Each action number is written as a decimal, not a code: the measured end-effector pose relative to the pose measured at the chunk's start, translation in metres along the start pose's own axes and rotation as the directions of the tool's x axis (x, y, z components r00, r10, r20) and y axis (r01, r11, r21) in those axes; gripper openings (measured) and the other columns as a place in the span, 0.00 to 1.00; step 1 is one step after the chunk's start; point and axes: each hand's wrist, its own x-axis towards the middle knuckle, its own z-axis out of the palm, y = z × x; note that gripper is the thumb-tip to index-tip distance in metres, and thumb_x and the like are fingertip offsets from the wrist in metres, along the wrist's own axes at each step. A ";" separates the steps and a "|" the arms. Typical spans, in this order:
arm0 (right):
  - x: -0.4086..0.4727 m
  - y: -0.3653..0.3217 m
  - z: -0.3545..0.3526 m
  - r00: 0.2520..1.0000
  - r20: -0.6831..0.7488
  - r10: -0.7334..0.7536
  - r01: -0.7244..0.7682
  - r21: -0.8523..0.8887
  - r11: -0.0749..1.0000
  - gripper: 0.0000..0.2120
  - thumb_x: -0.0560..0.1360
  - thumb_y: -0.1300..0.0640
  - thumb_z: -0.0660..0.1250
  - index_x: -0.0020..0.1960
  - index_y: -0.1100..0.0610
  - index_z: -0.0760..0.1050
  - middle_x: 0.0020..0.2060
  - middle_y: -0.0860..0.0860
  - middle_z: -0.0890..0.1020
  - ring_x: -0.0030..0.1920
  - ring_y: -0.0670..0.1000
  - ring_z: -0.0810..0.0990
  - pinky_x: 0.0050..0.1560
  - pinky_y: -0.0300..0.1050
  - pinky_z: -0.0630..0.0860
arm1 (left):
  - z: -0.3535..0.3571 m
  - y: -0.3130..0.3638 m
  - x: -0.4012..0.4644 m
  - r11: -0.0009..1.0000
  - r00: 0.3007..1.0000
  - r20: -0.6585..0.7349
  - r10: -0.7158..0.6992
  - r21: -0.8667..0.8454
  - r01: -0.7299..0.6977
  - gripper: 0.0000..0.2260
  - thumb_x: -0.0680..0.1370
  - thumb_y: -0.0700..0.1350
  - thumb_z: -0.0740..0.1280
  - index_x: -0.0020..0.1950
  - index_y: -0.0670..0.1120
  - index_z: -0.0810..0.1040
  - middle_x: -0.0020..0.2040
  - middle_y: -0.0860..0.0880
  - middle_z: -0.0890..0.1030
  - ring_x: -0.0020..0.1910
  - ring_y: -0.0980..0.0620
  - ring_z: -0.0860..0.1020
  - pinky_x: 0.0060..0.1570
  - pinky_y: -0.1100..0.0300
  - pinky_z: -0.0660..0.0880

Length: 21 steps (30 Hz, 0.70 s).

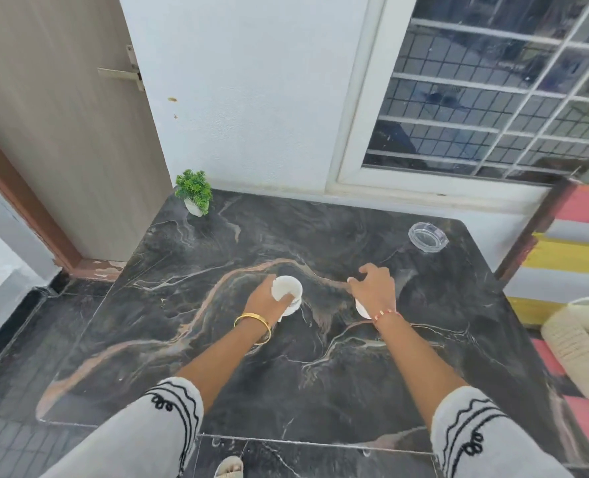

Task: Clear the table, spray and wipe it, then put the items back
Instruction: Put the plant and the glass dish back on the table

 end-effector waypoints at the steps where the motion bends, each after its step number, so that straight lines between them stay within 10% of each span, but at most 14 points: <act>1: -0.002 0.010 -0.002 1.000 0.001 0.026 -0.026 -0.061 0.998 0.22 0.74 0.54 0.66 0.66 0.60 0.70 0.63 0.62 0.70 0.63 0.63 0.70 0.61 0.52 0.69 | 0.002 0.000 0.000 1.000 1.000 0.004 0.002 0.022 -0.002 0.28 0.75 0.50 0.65 0.72 0.43 0.61 0.71 0.44 0.68 0.69 0.44 0.67 0.68 0.54 0.63; 9: 0.001 0.044 0.005 0.981 0.148 0.128 -0.127 -0.014 0.992 0.43 0.70 0.51 0.72 0.76 0.57 0.51 0.68 0.63 0.62 0.65 0.66 0.69 0.67 0.55 0.67 | 0.005 -0.010 0.013 0.984 0.999 0.008 0.046 0.170 -0.047 0.34 0.73 0.47 0.70 0.73 0.42 0.57 0.71 0.42 0.68 0.70 0.43 0.66 0.68 0.55 0.61; 21: 0.017 0.045 0.015 0.991 0.057 0.118 -0.113 -0.089 0.990 0.36 0.72 0.52 0.69 0.74 0.58 0.56 0.64 0.63 0.67 0.62 0.66 0.72 0.62 0.54 0.70 | 0.009 -0.008 0.040 0.990 0.996 -0.041 0.073 0.123 -0.068 0.30 0.72 0.45 0.70 0.71 0.42 0.62 0.66 0.41 0.72 0.66 0.42 0.69 0.65 0.54 0.65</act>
